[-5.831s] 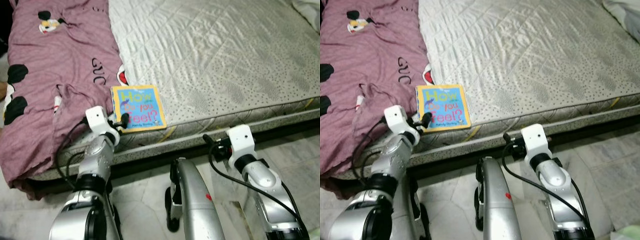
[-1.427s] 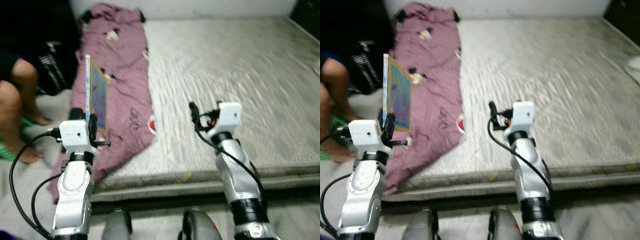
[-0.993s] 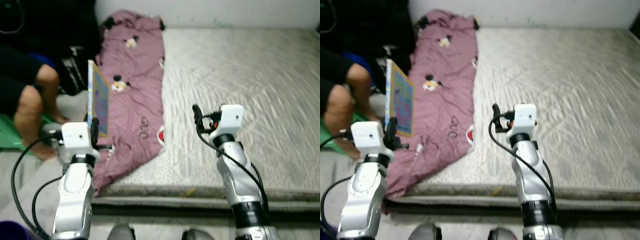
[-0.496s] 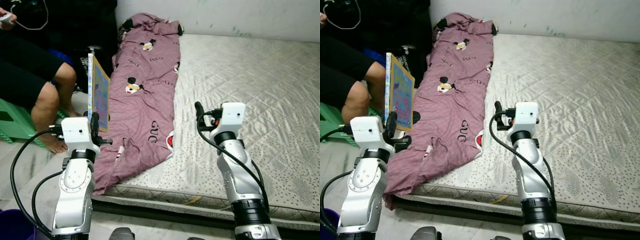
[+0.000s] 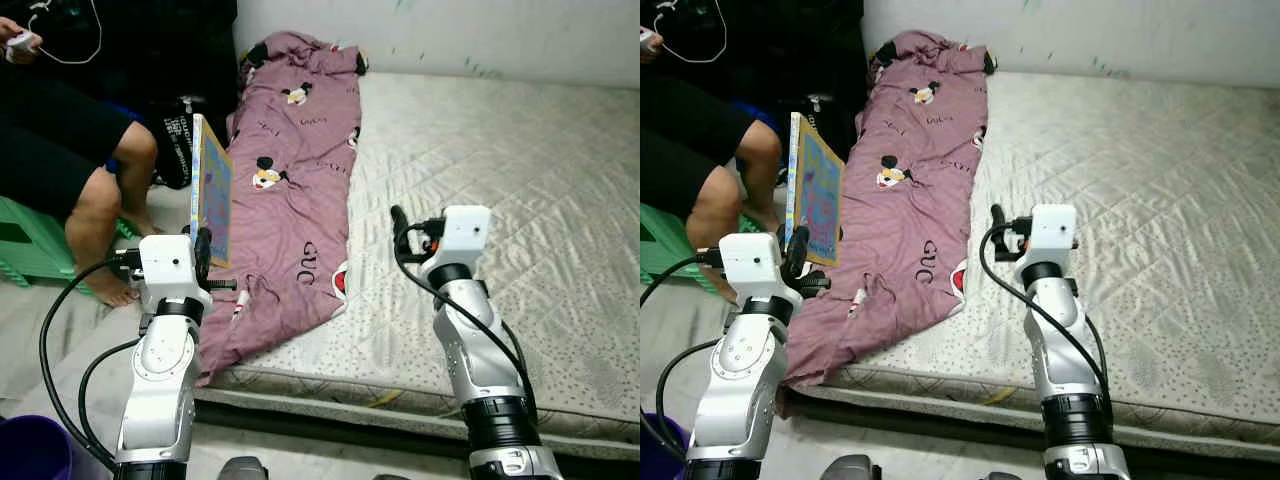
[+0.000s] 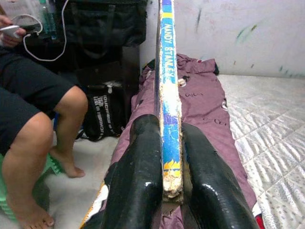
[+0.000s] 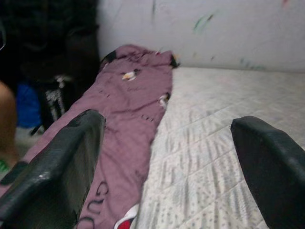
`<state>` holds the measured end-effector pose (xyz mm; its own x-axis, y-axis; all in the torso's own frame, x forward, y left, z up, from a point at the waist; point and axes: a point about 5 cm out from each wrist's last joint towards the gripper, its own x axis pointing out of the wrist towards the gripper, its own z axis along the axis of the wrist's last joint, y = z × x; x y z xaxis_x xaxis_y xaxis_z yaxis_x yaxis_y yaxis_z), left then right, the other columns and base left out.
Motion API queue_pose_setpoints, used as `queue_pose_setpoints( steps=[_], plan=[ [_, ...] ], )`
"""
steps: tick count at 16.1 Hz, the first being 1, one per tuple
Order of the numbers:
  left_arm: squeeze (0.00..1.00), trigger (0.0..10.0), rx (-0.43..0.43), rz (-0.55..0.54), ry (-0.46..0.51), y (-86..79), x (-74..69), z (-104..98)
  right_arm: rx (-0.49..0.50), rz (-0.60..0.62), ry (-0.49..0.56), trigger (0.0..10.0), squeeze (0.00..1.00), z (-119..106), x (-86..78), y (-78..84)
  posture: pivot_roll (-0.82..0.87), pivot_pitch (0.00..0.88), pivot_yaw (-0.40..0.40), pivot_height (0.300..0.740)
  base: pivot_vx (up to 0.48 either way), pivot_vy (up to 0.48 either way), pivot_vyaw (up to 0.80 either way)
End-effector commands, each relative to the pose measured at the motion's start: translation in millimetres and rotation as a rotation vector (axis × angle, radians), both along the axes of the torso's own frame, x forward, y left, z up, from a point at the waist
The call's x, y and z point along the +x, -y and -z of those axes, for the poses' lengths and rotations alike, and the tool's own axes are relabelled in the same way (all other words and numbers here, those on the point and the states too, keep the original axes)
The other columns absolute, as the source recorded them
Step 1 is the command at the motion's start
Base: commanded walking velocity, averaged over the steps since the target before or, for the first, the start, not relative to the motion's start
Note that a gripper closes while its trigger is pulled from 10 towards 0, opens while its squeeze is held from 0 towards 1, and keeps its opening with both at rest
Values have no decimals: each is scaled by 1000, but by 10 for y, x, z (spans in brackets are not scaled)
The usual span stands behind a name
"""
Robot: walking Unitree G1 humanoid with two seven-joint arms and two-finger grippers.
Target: Clean up the room
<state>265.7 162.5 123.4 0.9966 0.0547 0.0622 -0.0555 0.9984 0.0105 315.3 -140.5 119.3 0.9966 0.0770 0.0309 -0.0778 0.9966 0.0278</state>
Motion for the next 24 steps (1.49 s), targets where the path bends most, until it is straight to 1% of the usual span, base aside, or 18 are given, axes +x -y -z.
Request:
queue_pose_setpoints(
  steps=[1, 2, 4, 6, 7, 8, 11, 13, 14, 15, 18, 20, 24],
  plan=[
    [0, 10000, -4, -44, 38, -52, -43, -61, -11, -52, -1, 10000, 0, -17, 44, -86, 63, 0, -25, 740, 0, 0, 0],
    [0, 10000, -6, -64, 37, -70, -74, -50, -13, -72, -7, 10000, 0, -12, 57, -112, 86, 0, -54, 740, 0, 0, 0],
    [0, 10000, -33, -144, 20, -174, -190, 10, -26, -146, -17, 10000, 0, -16, 111, -250, 114, 0, -86, 740, 0, 0, 0],
    [0, 10000, -39, -173, 8, -204, -245, 43, -28, -168, -22, 10000, 0, -8, 125, -303, 132, 0, -100, 740, 0, 0, 0],
    [0, 10000, -37, -169, 9, -209, -253, 35, -17, -171, -33, 10000, 0, 1, 125, -325, 132, 0, -97, 740, 0, 0, 0],
    [0, 10000, -32, -164, 10, -211, -251, 29, -18, -173, -35, 10000, 0, 8, 123, -330, 128, 0, -93, 740, 0, 0, 0],
    [0, 10000, -27, -135, 9, -190, -190, 13, -18, -156, -40, 10000, 0, 30, 109, -279, 106, 2, -73, 740, 0, 0, -800],
    [0, 10000, -30, -114, 4, -162, -165, 14, -21, -131, -35, 10000, 0, 34, 97, -224, 77, 9, -49, 740, 0, 0, -800],
    [0, 10000, -31, -89, 1, -117, -128, 15, -26, -110, -32, 10000, 0, 40, 85, -158, 65, 11, -38, 740, 0, 0, 0],
    [0, 10000, -31, -71, 2, -91, -103, 1, -29, -102, -30, 10000, 0, 42, 75, -134, 55, 14, -28, 740, 0, 0, 0],
    [0, 10000, -32, -46, 10, -73, -66, -26, -26, -90, -30, 10000, 0, 41, 70, -128, 51, 20, -21, 740, 0, 0, 0],
    [0, 10000, -32, -44, 11, -79, -75, -26, -23, -91, -34, 10000, 0, 48, 74, -138, 60, 21, -25, 740, 0, 0, -203],
    [0, 10000, -33, -53, 12, -110, -74, -33, -28, -109, -33, 10000, 0, 44, 110, -191, 80, 18, -38, 740, 0, -314, -102]
  ],
)
